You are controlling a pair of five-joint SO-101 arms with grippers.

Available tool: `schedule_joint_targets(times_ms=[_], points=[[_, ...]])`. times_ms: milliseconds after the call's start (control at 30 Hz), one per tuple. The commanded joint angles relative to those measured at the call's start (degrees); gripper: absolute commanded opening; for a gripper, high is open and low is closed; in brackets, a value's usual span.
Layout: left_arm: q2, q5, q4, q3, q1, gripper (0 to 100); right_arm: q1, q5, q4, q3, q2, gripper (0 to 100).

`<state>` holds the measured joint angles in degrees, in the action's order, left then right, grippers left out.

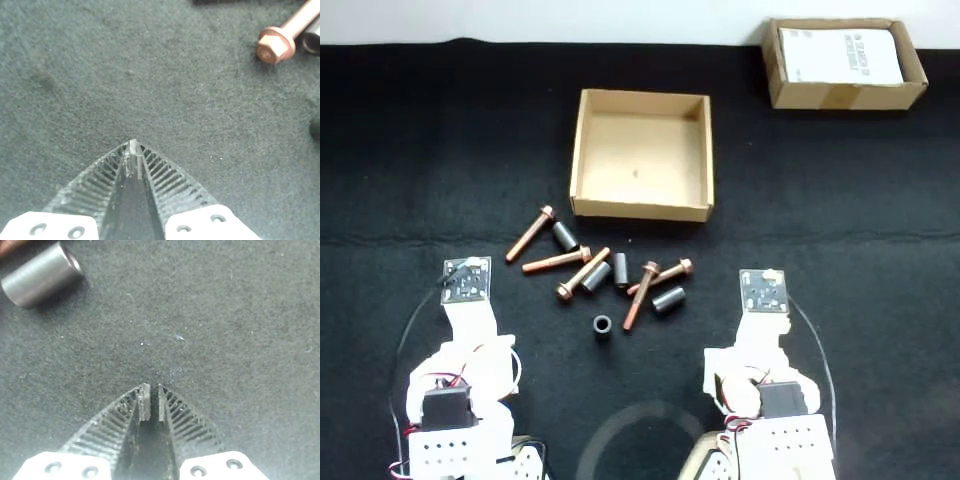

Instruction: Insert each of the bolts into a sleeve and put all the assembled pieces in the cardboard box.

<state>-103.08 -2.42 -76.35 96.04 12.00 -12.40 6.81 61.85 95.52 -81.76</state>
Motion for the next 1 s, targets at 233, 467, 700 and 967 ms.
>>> schedule_joint_targets(times_ms=[233,467,700,967], points=[[-0.40,0.18,0.00,1.10,-1.27,1,0.31,0.35,1.19,3.30,0.04,1.6],[-0.57,0.00,0.00,1.10,-3.38,1,0.31,0.35,1.19,3.30,0.04,1.6],[-0.40,0.00,-0.26,1.10,-6.11,1,0.31,0.35,1.19,3.30,0.04,1.6],[-0.40,0.00,-0.26,1.10,-6.11,1,0.31,0.35,1.19,3.30,0.04,1.6]])
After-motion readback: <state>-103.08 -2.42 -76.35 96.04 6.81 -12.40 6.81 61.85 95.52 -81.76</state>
